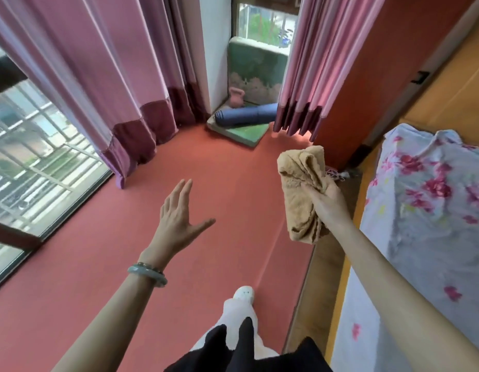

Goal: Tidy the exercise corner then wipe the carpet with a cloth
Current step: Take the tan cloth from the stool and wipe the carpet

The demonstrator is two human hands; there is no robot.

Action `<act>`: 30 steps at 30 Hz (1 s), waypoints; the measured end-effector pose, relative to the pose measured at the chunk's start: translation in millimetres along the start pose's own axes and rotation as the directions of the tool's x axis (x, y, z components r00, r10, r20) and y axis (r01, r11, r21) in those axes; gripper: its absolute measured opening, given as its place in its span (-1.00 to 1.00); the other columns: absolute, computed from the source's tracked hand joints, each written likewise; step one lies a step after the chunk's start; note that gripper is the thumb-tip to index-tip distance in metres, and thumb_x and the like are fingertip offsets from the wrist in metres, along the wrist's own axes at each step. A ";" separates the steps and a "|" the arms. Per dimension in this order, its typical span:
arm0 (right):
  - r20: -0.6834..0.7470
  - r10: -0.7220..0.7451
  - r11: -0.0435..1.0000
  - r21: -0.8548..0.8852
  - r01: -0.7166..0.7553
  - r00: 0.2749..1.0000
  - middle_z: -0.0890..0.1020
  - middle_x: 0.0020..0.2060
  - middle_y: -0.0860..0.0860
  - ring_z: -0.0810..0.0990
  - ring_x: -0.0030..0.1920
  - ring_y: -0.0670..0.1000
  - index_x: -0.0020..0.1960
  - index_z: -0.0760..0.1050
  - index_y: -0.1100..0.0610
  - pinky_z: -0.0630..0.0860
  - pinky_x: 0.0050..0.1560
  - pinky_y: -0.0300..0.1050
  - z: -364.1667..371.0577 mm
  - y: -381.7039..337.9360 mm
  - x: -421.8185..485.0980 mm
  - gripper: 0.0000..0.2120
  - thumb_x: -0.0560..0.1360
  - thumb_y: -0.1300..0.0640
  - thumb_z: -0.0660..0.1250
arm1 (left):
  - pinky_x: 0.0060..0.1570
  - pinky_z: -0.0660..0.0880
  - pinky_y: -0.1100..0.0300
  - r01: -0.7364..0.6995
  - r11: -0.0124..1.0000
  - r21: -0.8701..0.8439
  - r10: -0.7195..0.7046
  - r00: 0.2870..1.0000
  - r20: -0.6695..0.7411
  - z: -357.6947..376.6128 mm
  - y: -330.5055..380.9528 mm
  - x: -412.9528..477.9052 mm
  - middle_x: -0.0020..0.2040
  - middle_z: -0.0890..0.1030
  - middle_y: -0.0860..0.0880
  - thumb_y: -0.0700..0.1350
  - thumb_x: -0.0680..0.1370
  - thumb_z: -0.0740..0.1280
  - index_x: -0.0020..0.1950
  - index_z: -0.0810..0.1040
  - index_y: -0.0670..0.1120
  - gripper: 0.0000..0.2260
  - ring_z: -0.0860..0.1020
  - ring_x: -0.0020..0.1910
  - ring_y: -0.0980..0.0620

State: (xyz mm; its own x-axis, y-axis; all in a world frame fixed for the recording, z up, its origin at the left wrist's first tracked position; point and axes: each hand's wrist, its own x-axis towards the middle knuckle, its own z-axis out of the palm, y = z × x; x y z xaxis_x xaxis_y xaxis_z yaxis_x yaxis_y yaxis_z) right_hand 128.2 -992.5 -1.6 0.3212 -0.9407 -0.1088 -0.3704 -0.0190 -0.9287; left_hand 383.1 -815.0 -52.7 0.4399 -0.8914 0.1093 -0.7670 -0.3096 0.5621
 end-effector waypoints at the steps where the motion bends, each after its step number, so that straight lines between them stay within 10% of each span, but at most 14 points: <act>1: 0.023 -0.009 1.000 -0.009 0.010 1.000 0.54 0.01 -0.12 0.49 0.08 -0.11 0.22 0.43 0.06 0.34 0.09 -0.24 -0.9 -1.2 14.0 -0.72 0.52 0.13 0.31 | 0.44 0.05 -0.01 0.016 1.000 0.000 -0.016 1.000 -0.016 3.0 2.8 9.6 0.53 0.07 -0.09 0.19 0.38 0.43 0.54 0.02 -0.02 -0.11 0.08 0.49 -0.10; 21: 0.408 -0.126 0.989 -0.020 0.147 0.904 0.62 -0.08 -0.16 0.58 0.06 -0.06 0.10 0.50 0.00 0.42 0.18 -0.16 42.9 -49.2 389.5 -0.79 0.47 0.13 0.38 | 0.44 0.00 0.05 0.345 0.934 -0.087 -0.356 0.908 -0.223 58.4 31.2 288.5 0.54 0.03 -0.05 0.15 0.38 0.44 0.54 0.01 -0.01 -0.12 0.02 0.51 -0.04; 30: 0.675 -0.177 0.959 -0.045 0.279 0.717 0.62 -0.01 -0.05 0.56 0.06 -0.03 0.13 0.50 0.05 0.41 0.12 -0.16 108.7 -44.3 501.5 -0.77 0.47 0.12 0.35 | 0.40 -0.13 0.21 0.542 0.836 -0.086 -0.532 0.762 -0.368 93.3 37.2 342.1 0.54 -0.01 -0.03 0.15 0.40 0.43 0.54 -0.01 -0.01 -0.12 -0.02 0.51 0.01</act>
State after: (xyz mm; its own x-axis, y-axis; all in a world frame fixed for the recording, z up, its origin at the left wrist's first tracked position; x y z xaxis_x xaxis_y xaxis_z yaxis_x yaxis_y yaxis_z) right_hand 400.4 -1426.5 -53.5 0.8837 -0.4422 -0.1532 -0.3049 -0.2956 -0.9053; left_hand 461.4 -1162.3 -71.0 0.9157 -0.3926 0.0860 -0.3623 -0.7136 0.5996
